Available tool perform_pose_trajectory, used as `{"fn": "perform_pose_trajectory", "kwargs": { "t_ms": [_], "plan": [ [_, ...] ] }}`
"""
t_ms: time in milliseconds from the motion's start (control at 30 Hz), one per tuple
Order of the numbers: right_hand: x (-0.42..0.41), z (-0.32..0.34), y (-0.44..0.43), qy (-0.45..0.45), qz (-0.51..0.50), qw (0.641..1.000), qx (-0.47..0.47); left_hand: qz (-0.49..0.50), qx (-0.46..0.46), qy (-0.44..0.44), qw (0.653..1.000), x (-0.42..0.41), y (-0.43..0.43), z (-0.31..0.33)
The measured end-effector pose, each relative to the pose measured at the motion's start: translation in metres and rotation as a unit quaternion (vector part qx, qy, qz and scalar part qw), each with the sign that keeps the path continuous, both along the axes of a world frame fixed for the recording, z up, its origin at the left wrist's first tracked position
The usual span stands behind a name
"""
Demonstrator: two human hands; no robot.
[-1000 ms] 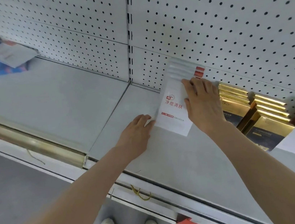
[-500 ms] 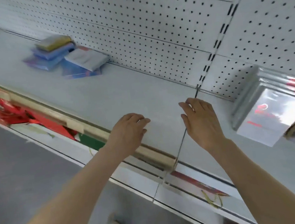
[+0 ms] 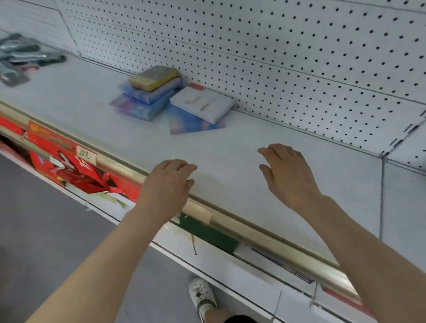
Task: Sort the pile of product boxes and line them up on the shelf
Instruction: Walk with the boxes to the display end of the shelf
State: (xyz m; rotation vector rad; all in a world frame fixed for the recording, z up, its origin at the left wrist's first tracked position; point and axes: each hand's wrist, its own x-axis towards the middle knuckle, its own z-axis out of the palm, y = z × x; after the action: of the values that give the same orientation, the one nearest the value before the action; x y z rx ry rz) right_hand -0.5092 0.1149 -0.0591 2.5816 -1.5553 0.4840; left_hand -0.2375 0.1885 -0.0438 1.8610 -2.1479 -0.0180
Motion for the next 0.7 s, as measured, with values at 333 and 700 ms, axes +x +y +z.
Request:
{"fn": "perform_pose_trajectory", "kwargs": {
  "t_ms": [333,700],
  "plan": [
    [0.116,0.002,-0.179,-0.002,-0.001,0.993,0.116,0.035,0.06,0.009,0.998,0.087,-0.105,-0.006],
    [0.142,-0.025,-0.176,0.063,-0.028,0.995,0.066,-0.021,0.11,0.035,0.993,0.104,-0.193,-0.027]
  ]
}}
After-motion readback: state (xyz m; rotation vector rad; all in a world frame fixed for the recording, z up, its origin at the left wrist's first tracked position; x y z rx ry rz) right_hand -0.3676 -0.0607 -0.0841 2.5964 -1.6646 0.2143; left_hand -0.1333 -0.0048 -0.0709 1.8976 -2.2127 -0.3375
